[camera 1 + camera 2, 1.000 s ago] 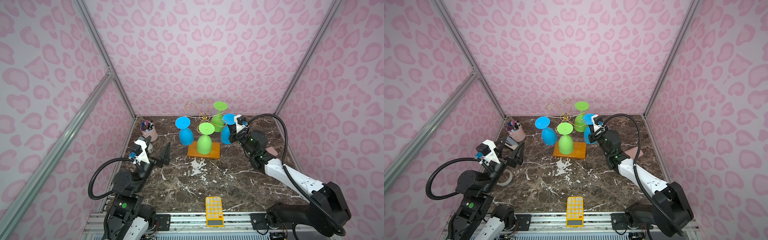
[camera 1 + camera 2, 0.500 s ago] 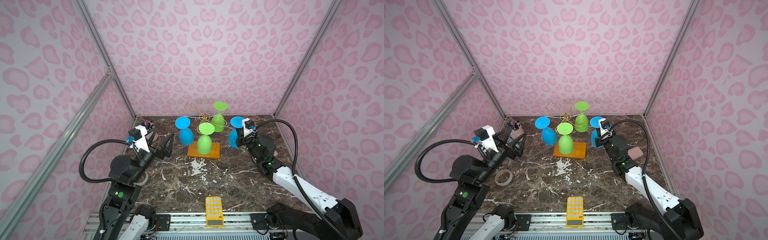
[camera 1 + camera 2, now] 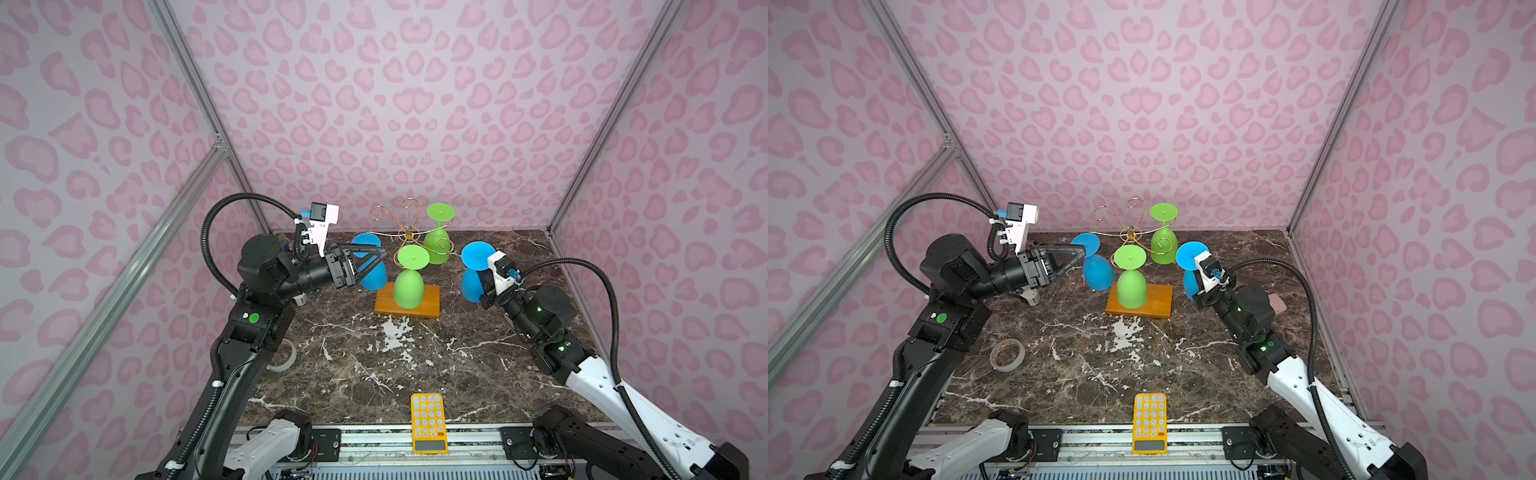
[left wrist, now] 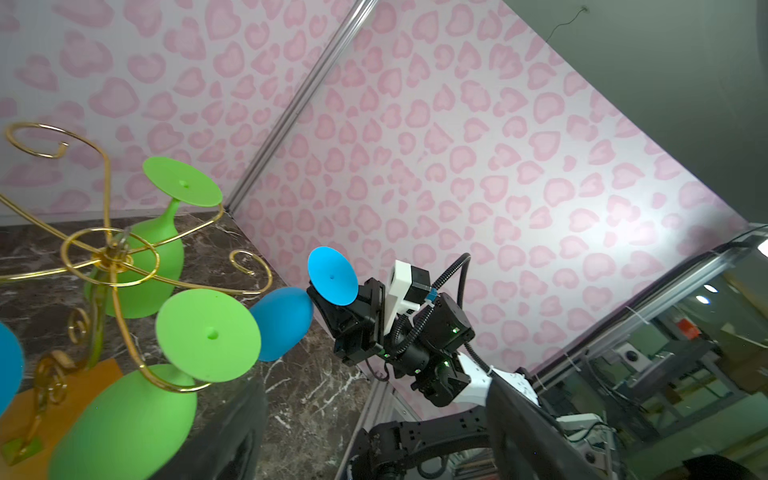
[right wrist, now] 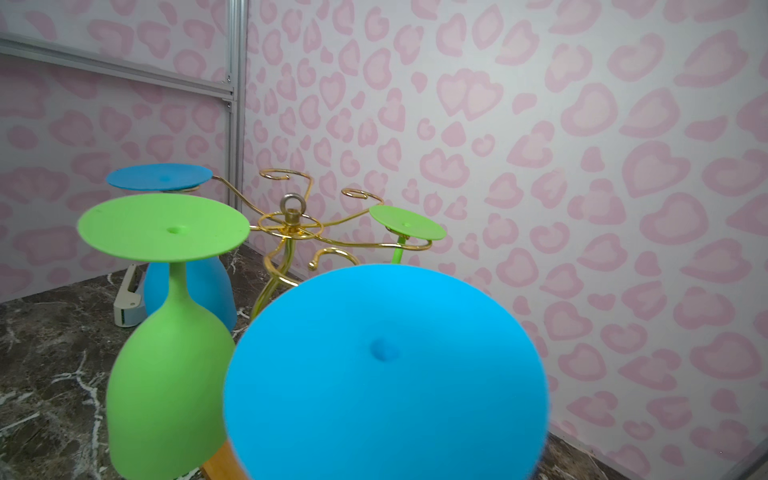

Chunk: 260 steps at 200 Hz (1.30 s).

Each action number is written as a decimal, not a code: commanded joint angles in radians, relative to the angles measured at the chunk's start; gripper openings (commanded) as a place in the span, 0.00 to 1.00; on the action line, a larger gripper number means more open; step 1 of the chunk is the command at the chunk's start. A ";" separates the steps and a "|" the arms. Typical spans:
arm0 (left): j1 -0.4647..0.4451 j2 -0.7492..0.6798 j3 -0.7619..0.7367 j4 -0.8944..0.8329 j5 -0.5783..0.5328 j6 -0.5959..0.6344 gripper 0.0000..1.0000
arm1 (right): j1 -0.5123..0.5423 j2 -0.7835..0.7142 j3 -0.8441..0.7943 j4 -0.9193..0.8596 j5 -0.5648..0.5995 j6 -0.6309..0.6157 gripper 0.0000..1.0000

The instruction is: Take the wine glass off the wine glass rack

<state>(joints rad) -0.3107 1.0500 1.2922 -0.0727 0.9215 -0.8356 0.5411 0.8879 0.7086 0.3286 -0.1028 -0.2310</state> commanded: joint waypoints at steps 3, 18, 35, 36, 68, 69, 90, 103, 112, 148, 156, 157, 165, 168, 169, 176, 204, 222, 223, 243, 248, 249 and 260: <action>-0.025 0.053 0.041 0.046 0.141 -0.139 0.77 | 0.042 -0.032 0.015 -0.052 -0.032 -0.050 0.00; -0.059 0.092 0.047 0.030 0.181 -0.157 0.73 | 0.081 -0.052 0.033 -0.079 -0.034 -0.067 0.00; -0.090 0.125 0.047 -0.024 0.174 -0.149 0.72 | 0.131 -0.060 0.060 -0.116 -0.047 -0.090 0.00; -0.092 0.126 0.047 -0.026 0.174 -0.151 0.72 | 0.133 -0.060 0.062 -0.120 -0.049 -0.092 0.00; -0.128 0.185 0.084 -0.038 0.191 -0.173 0.67 | 0.211 -0.036 0.130 -0.205 -0.066 -0.130 0.00; -0.130 0.186 0.085 -0.038 0.191 -0.174 0.67 | 0.213 -0.035 0.132 -0.207 -0.067 -0.132 0.00; -0.150 0.210 0.106 -0.042 0.197 -0.186 0.67 | 0.246 -0.017 0.152 -0.239 -0.073 -0.147 0.00; -0.160 0.216 0.114 -0.046 0.202 -0.188 0.67 | 0.272 -0.009 0.157 -0.253 -0.064 -0.159 0.00; -0.166 0.221 0.115 -0.056 0.205 -0.187 0.67 | 0.290 -0.004 0.159 -0.256 -0.047 -0.165 0.00; -0.180 0.231 0.096 -0.097 0.213 -0.178 0.65 | 0.326 0.012 0.169 -0.250 -0.034 -0.176 0.00; -0.184 0.233 0.094 -0.109 0.216 -0.177 0.64 | 0.330 0.015 0.173 -0.249 -0.038 -0.177 0.00; -0.184 0.233 0.093 -0.110 0.216 -0.178 0.64 | 0.330 0.015 0.173 -0.248 -0.038 -0.177 0.00; -0.186 0.236 0.093 -0.121 0.221 -0.176 0.63 | 0.332 0.015 0.172 -0.239 -0.041 -0.176 0.00; -0.188 0.237 0.090 -0.125 0.221 -0.175 0.63 | 0.333 0.014 0.172 -0.235 -0.041 -0.175 0.00; -0.188 0.236 0.089 -0.126 0.221 -0.175 0.63 | 0.332 0.014 0.172 -0.234 -0.041 -0.175 0.00; -0.192 0.235 0.086 -0.128 0.223 -0.176 0.62 | 0.334 0.014 0.172 -0.228 -0.043 -0.176 0.00; -0.199 0.238 0.076 -0.124 0.231 -0.174 0.62 | 0.336 0.025 0.184 -0.230 -0.055 -0.179 0.00; -0.199 0.242 0.069 -0.122 0.230 -0.171 0.62 | 0.340 0.029 0.187 -0.224 -0.060 -0.173 0.00; -0.199 0.242 0.069 -0.122 0.230 -0.171 0.62 | 0.341 0.030 0.186 -0.223 -0.060 -0.173 0.00; -0.206 0.244 0.065 -0.112 0.236 -0.172 0.62 | 0.341 0.040 0.186 -0.208 -0.051 -0.171 0.00; -0.209 0.245 0.067 -0.110 0.239 -0.173 0.62 | 0.342 0.044 0.183 -0.204 -0.049 -0.171 0.00; -0.209 0.246 0.067 -0.110 0.239 -0.172 0.62 | 0.342 0.045 0.184 -0.202 -0.049 -0.171 0.00; -0.212 0.249 0.066 -0.108 0.243 -0.174 0.61 | 0.341 0.056 0.186 -0.193 -0.051 -0.169 0.00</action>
<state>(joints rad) -0.5167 1.2934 1.3613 -0.1963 1.1366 -1.0180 0.8818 0.9276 0.8909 0.0868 -0.1574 -0.4038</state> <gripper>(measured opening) 0.616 0.095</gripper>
